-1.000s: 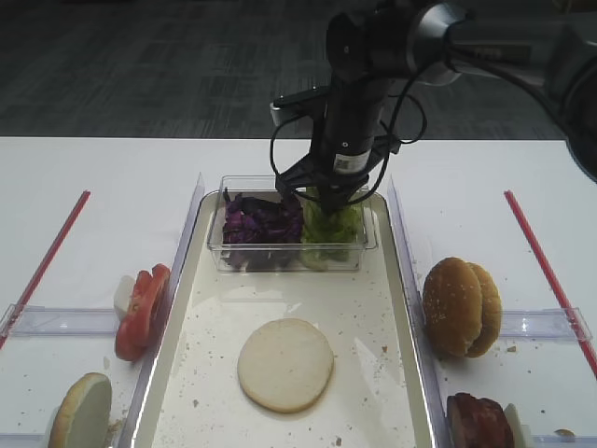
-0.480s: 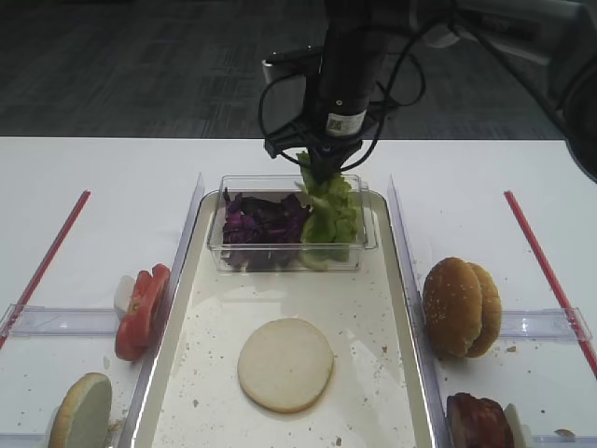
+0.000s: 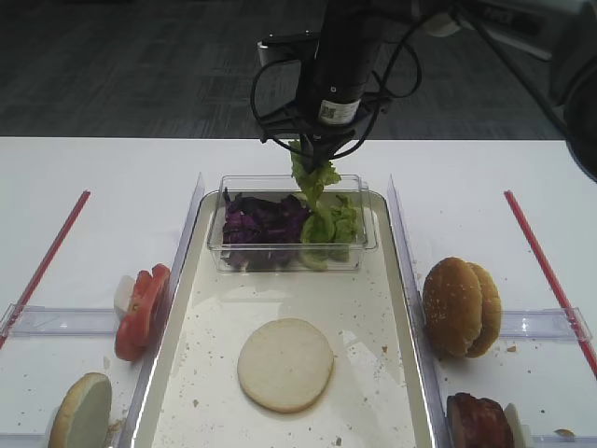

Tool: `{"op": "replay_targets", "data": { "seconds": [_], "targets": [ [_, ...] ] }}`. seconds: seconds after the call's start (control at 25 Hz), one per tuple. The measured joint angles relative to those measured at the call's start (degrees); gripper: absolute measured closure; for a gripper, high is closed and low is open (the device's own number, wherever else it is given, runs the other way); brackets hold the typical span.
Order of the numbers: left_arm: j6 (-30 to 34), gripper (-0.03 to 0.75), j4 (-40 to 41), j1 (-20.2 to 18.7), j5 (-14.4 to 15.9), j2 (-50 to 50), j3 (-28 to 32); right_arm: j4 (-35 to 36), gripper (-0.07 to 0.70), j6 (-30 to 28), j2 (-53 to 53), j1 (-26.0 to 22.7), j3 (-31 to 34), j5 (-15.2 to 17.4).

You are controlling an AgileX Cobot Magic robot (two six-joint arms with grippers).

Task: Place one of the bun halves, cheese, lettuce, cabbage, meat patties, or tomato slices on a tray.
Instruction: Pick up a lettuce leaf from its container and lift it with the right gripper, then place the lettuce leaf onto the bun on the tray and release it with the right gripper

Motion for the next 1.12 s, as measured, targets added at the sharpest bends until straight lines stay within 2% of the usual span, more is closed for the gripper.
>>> {"op": "replay_targets", "data": {
  "seconds": [0.64, 0.92, 1.12],
  "targets": [
    [0.00, 0.275, 0.00, 0.00, 0.00, 0.00, 0.00, 0.71, 0.561, 1.69, -2.00, 0.25, 0.13, 0.00],
    [0.00, 0.275, 0.00, 0.00, 0.00, 0.00, 0.00, 2.50, 0.561, 1.91, -6.06, 0.97, 3.58, 0.22],
    [0.00, 0.275, 0.00, 0.00, 0.00, 0.00, 0.00, 2.75, 0.561, 1.91, -9.71, 4.10, 7.05, 0.22]
  ]
}}
